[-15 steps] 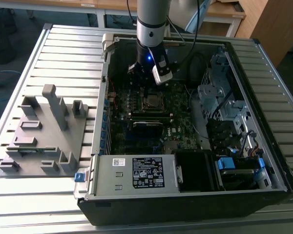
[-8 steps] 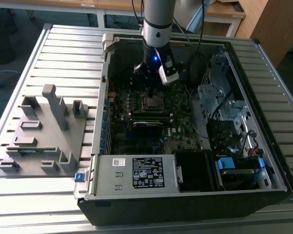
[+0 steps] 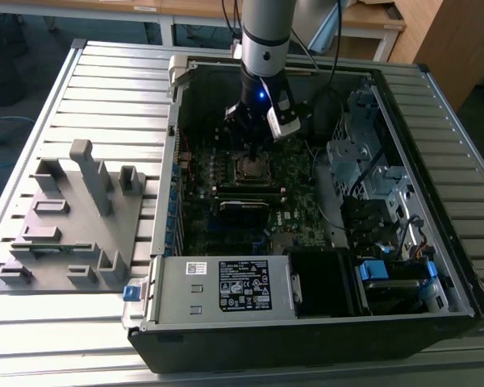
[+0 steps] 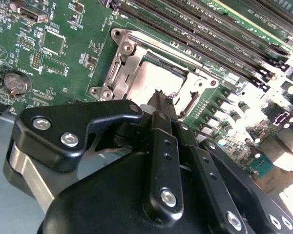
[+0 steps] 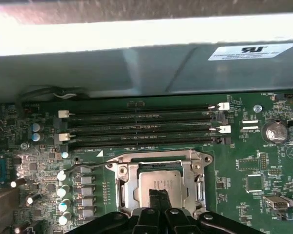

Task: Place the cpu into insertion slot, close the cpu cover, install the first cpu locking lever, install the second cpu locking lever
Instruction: 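Close the cpu cover, then install the first cpu locking lever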

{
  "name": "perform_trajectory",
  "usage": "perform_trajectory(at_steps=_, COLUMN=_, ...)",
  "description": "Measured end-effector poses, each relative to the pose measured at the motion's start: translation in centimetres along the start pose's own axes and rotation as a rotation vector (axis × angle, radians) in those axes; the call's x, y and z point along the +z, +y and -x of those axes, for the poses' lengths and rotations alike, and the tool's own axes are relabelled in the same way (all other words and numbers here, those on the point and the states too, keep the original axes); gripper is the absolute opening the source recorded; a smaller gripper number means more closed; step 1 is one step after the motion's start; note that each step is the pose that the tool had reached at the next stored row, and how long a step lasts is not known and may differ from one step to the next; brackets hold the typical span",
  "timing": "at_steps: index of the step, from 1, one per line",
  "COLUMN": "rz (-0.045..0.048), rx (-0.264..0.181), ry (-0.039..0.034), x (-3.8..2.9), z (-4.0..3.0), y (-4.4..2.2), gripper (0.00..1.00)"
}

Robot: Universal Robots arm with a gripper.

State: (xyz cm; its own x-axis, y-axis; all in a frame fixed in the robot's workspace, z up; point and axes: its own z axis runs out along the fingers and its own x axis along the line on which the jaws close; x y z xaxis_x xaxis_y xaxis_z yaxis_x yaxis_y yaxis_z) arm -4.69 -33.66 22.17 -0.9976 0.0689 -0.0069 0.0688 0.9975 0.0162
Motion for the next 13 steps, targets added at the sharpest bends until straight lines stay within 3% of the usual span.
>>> perform_trajectory(at_steps=13, rz=0.0001, rx=0.000, ry=0.0000, x=-0.51, z=0.00, y=0.01, gripper=0.10)
